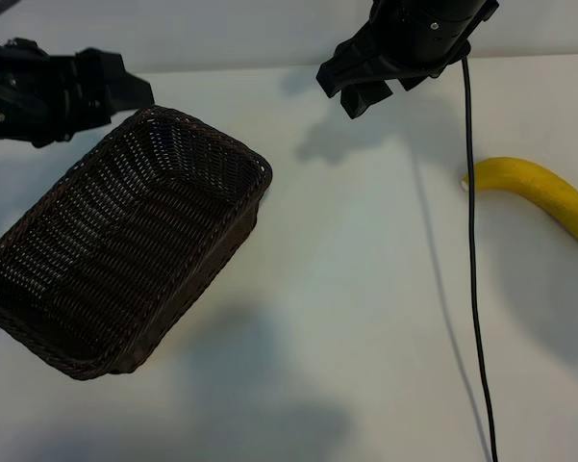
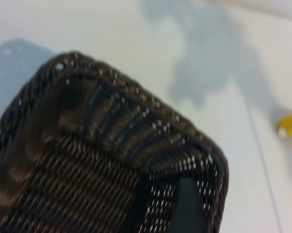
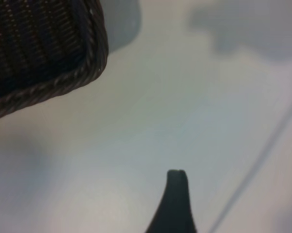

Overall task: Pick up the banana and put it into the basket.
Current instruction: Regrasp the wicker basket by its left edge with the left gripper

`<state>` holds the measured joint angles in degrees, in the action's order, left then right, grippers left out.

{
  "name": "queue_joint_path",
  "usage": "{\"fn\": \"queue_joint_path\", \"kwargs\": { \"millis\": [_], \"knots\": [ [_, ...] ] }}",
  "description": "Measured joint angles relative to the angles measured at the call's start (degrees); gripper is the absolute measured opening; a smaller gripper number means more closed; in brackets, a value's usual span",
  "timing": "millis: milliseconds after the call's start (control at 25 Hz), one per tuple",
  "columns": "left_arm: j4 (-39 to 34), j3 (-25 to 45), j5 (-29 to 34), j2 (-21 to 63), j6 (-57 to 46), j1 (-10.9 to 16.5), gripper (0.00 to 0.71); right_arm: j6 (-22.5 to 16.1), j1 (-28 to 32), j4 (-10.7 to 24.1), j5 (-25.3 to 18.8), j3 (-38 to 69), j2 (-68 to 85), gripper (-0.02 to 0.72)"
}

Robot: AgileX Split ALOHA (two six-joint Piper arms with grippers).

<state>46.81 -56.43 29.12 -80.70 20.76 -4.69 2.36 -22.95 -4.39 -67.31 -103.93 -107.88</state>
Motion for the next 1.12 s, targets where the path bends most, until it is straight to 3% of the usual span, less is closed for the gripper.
{"fn": "queue_joint_path", "kwargs": {
  "millis": [280, 680, 920, 1120],
  "knots": [
    [1.1, 0.0, 0.2, 0.0, -2.4, 0.0, 0.583, -0.1, 0.0, 0.0, 0.0, 0.0, 0.0, 0.594],
    [-14.7, 0.3, 2.4, 6.4, -17.3, 0.0, 0.46, -0.1, 0.0, 0.0, 0.0, 0.0, 0.0, 0.594],
    [-22.7, 6.2, 3.8, 12.8, -25.9, 0.0, 0.476, -0.1, 0.0, 0.0, 0.0, 0.0, 0.0, 0.594],
    [-25.3, 12.1, 3.7, 17.4, -30.8, 0.0, 0.515, -0.1, 0.0, 0.0, 0.0, 0.0, 0.0, 0.594]
  ]
}}
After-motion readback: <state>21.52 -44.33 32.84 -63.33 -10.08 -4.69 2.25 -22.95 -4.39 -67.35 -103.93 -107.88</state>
